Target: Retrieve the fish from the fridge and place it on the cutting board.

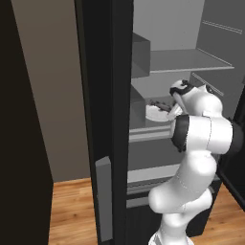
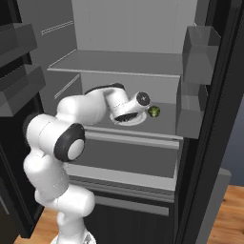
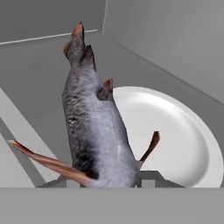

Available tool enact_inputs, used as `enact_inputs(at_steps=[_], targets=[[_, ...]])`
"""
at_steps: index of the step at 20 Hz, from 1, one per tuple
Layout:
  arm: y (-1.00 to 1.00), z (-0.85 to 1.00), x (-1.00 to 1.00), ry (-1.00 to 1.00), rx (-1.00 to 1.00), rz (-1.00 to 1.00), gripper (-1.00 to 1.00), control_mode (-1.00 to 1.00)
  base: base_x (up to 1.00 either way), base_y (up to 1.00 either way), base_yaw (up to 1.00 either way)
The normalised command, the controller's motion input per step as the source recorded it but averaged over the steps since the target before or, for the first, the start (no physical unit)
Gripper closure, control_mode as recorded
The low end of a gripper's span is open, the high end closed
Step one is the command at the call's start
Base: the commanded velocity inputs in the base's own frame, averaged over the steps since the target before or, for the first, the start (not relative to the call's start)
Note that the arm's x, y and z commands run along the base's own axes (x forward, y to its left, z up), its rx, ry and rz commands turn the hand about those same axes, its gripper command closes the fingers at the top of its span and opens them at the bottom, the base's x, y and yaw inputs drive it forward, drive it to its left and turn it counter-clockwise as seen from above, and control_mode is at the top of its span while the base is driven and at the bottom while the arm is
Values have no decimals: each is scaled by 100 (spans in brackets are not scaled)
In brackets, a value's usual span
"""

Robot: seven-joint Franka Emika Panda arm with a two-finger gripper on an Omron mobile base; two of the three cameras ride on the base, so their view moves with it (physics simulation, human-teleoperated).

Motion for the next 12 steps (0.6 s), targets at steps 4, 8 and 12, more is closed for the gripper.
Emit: enact_inputs(at_steps=[4,8,12], targets=[[0,23,-77,-15,0,8,100,-100,0,0,0],[0,22,-68,-13,0,10,100,-100,0,0,0],[0,23,-50,-5,0,14,100,-100,0,0,0]])
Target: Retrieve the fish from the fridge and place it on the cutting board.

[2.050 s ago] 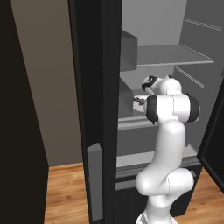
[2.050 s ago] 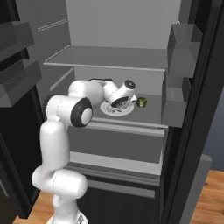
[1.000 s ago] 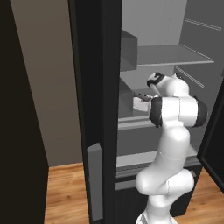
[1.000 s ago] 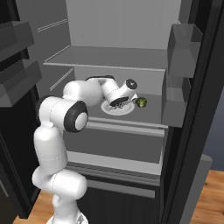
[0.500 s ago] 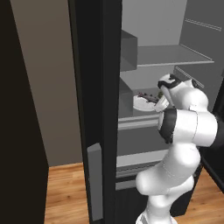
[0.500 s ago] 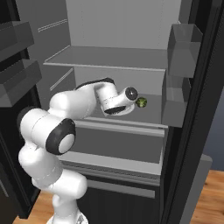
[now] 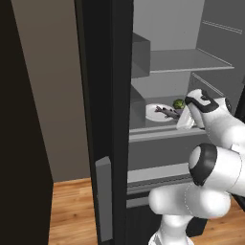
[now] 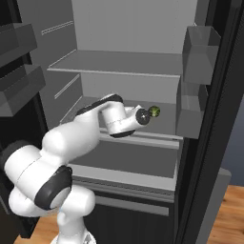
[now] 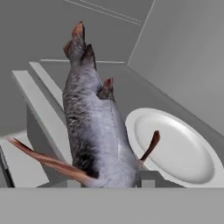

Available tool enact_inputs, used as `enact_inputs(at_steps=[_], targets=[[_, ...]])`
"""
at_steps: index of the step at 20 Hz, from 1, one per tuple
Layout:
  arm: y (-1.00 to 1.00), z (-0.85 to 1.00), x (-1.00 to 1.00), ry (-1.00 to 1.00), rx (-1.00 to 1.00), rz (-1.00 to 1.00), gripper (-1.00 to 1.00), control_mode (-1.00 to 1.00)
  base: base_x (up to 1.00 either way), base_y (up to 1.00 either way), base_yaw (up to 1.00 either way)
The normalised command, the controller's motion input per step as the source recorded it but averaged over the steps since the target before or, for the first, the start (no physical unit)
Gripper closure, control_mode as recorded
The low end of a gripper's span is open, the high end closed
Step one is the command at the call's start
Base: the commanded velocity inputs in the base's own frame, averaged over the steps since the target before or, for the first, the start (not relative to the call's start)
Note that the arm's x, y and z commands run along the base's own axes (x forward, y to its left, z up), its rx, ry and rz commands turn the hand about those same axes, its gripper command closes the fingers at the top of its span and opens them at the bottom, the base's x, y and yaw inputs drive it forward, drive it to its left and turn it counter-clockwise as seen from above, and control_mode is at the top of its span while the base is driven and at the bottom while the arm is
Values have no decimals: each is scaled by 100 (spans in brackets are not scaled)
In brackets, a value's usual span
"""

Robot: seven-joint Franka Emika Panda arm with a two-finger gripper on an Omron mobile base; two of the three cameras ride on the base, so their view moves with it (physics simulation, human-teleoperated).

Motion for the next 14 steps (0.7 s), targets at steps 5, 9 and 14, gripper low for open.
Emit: enact_inputs(at_steps=[5,9,14], targets=[[0,27,-47,-11,0,11,100,-100,0,0,0],[-11,5,-26,-8,0,4,100,-100,0,0,0],[-5,0,-2,0,0,2,100,-100,0,0,0]])
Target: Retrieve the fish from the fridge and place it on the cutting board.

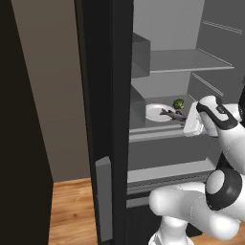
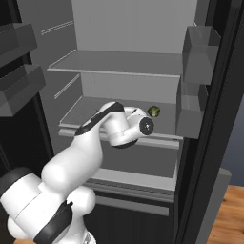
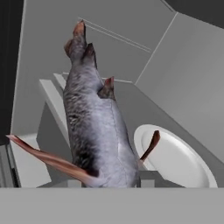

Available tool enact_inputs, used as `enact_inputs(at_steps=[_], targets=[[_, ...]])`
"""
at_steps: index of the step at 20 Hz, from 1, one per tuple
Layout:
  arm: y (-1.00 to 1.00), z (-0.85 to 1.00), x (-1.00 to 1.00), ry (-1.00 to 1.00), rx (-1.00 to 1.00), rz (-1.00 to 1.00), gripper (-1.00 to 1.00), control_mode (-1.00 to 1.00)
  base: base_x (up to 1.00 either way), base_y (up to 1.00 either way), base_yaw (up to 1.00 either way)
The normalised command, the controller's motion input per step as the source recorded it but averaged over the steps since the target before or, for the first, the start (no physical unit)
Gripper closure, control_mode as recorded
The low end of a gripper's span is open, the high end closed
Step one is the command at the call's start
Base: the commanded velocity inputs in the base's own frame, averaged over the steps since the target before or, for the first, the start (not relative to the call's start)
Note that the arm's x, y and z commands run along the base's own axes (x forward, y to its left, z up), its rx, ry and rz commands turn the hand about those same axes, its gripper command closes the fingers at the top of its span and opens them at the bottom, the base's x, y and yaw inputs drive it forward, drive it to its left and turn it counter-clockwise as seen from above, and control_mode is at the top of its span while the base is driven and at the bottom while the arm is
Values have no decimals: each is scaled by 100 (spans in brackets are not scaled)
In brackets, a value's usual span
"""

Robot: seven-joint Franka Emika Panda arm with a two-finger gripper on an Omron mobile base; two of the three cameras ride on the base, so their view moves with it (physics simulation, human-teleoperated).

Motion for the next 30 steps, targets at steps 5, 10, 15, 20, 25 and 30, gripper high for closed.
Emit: enact_inputs(at_steps=[5,10,15,20,25,30], targets=[[0,0,0,0,0,0,100,100,0,0,0],[0,0,0,0,0,0,100,100,-27,-9,1],[0,0,0,0,0,0,100,100,-60,-17,0],[0,0,0,0,0,0,100,100,-66,-11,0],[0,0,0,0,0,0,100,100,-55,-1,0],[0,0,0,0,0,0,100,100,-55,-1,0]])
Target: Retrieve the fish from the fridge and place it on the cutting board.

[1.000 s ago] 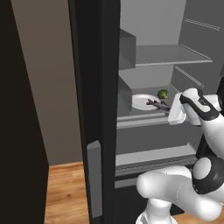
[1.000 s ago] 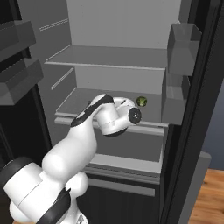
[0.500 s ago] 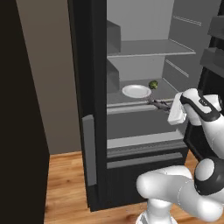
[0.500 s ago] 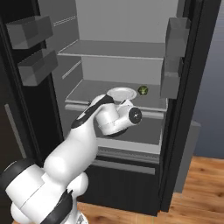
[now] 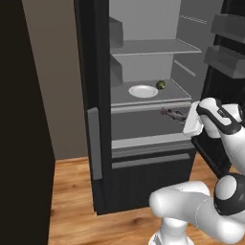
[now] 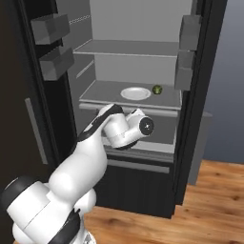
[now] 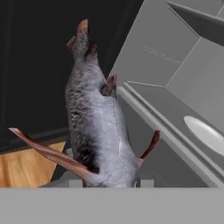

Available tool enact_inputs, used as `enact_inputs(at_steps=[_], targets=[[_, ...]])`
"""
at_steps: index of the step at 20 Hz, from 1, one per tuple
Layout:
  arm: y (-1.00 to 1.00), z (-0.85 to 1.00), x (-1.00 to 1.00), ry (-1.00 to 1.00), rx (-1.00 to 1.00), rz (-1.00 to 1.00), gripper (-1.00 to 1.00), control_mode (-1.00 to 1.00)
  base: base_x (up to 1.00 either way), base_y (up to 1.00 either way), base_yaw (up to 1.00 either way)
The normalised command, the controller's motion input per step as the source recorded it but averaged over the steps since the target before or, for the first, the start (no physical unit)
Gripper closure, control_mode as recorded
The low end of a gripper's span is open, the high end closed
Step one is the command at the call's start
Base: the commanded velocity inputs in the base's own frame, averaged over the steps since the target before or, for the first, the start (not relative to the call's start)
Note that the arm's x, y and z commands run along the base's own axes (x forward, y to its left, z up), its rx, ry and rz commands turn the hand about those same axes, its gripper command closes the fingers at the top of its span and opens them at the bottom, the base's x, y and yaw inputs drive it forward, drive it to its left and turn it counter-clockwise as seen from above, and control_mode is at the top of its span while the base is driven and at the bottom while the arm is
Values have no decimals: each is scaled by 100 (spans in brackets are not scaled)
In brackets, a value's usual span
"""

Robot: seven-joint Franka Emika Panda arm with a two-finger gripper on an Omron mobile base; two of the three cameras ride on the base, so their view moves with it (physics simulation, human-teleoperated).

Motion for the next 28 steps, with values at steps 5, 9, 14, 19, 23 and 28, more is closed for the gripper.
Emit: enact_inputs(at_steps=[5,9,14,19,23,28], targets=[[0,0,0,0,0,0,100,100,-66,-21,0],[0,0,0,0,0,0,100,100,-67,-33,-2],[0,0,0,0,0,0,100,100,-42,-27,-10],[0,0,0,0,0,0,100,100,-35,-40,-16],[0,0,0,0,0,0,100,100,-32,-49,-20],[0,0,0,0,0,0,100,100,-25,-49,-26]])
